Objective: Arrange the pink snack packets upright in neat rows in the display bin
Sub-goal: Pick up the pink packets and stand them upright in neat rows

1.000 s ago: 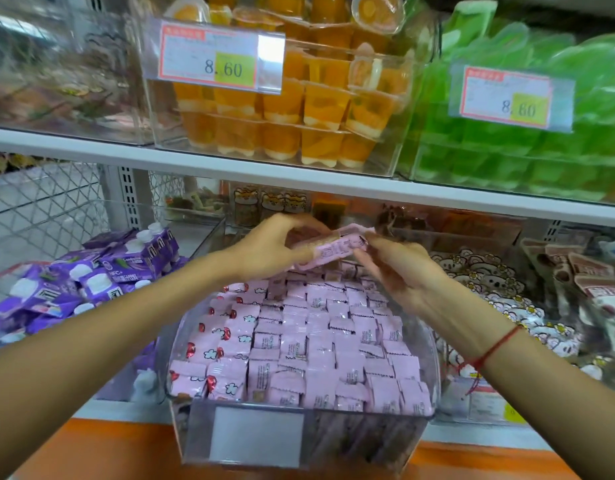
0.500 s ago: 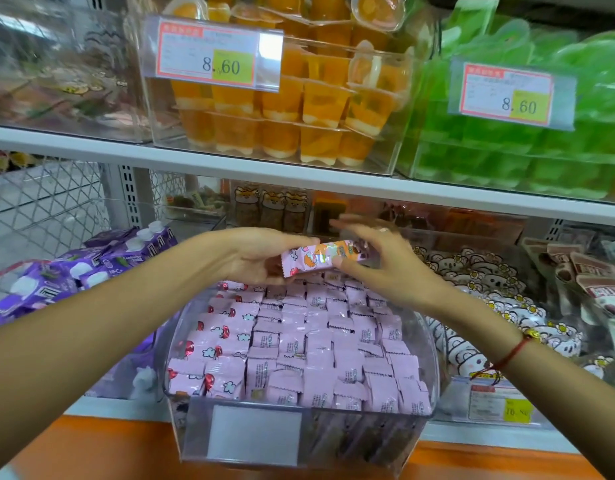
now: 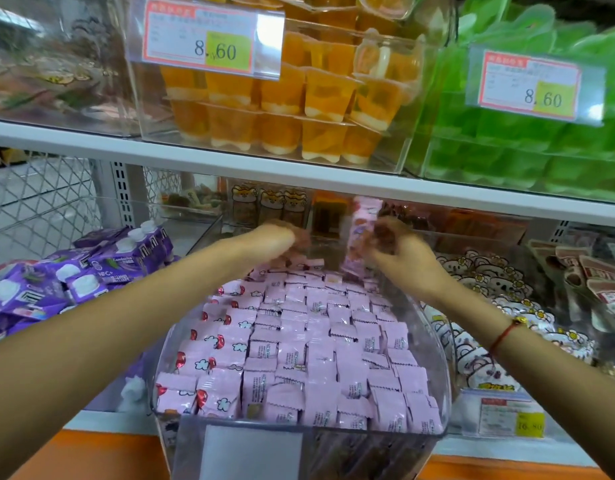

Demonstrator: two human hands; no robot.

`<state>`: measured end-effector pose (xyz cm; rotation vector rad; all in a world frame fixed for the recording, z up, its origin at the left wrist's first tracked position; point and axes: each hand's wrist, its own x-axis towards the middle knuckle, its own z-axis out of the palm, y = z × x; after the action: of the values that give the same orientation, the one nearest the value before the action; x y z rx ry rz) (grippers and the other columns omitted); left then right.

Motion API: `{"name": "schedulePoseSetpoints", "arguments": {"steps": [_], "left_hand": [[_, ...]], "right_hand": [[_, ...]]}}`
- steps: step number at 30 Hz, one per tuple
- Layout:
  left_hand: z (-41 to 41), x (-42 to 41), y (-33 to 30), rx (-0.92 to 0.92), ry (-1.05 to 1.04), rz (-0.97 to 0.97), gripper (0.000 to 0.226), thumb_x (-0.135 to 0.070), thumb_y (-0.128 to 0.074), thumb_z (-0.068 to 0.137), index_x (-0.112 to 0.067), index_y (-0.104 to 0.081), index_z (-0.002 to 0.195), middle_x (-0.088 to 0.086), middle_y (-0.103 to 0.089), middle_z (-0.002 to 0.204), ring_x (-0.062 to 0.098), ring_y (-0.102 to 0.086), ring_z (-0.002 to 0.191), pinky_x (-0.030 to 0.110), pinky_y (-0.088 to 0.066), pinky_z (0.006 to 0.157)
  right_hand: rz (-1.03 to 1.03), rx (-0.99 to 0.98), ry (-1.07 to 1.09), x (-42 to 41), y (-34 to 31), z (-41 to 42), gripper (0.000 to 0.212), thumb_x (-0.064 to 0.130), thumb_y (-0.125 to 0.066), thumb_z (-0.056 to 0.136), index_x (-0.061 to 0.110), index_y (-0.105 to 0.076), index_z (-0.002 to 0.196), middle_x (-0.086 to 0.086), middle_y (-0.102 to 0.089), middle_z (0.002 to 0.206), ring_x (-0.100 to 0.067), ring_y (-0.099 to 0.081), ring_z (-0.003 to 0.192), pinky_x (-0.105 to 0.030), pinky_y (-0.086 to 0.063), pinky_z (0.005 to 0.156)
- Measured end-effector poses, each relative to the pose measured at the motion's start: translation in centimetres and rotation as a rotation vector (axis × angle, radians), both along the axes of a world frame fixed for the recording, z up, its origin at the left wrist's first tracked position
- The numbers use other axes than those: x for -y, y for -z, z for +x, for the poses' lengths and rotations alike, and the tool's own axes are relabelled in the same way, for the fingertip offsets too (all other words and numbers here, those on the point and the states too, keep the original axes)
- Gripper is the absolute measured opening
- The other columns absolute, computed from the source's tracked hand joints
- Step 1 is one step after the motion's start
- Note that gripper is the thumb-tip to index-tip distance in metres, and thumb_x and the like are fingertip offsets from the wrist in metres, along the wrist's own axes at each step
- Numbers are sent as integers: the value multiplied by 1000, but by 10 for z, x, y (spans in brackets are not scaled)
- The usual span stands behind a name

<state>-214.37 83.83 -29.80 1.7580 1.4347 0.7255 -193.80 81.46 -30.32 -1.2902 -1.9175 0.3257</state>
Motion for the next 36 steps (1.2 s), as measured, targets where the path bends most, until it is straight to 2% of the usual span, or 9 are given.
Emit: {"name": "schedulePoseSetpoints", "arguments": {"steps": [6,9,11,14,18,21,25,30,36], "left_hand": [[8,-24,19,-567,313,140,57,-2,-38,93,-24,-32,145,7,-36,149,25,-43,129,37,-38,105],[13,-29,26,-680,325,185,54,-11,-37,96,-37,-32,144,8,-55,122,23,-59,96,38,-50,91],[13,-31,30,-712,300,221,50,-16,-35,97,-41,-34,141,2,-53,94,16,-56,70,35,-54,77],[13,-33,31,-728,278,277,48,-18,-36,96,-38,-39,139,-1,-50,95,8,-51,62,35,-52,76],[14,-37,31,-700,280,242,48,-15,-38,96,-35,-40,139,-2,-51,98,8,-53,66,25,-44,61],[15,-38,30,-684,269,226,49,-11,-39,94,-31,-40,139,2,-55,124,20,-60,92,34,-52,77],[11,-36,25,-646,223,253,49,-9,-40,93,-24,-41,140,5,-47,140,26,-50,118,34,-44,94],[18,-23,21,-563,225,295,39,-11,-40,96,-20,-45,133,8,-52,130,25,-52,105,30,-41,79],[13,28,21,-676,211,407,51,-29,-48,95,-30,-32,144,0,-44,144,21,-49,122,35,-44,96]], "right_hand": [[-142,-342,124,-41,9,-5,29,12,-66,86,2,-54,111,-10,-66,110,-16,-64,88,-9,-48,60],[-68,-351,139,-49,11,-11,33,13,-69,84,21,-43,102,-4,-62,105,-11,-62,79,-9,-47,54],[-56,-287,115,-51,11,-13,45,11,-69,84,28,-38,111,4,-59,102,-8,-61,77,-5,-44,51],[-86,17,119,-53,11,-13,51,11,-69,83,31,-42,121,5,-61,97,-13,-63,80,-23,-56,65],[-14,402,182,-56,7,-16,28,16,-72,80,25,-58,102,-1,-61,106,-18,-58,88,-30,-49,72],[-57,609,172,-59,12,-24,27,23,-63,88,26,-63,115,-2,-58,121,-20,-55,96,-28,-44,76],[-287,597,78,-64,2,-27,38,14,-52,92,32,-60,125,1,-57,130,-21,-56,111,-31,-48,93],[-251,674,27,-38,-13,-18,37,14,-52,92,21,-54,129,-6,-56,129,-22,-55,110,-31,-48,90],[-131,576,279,67,-1,29,38,41,-60,85,23,-46,116,3,-59,92,-19,-56,80,-29,-40,65]]}}
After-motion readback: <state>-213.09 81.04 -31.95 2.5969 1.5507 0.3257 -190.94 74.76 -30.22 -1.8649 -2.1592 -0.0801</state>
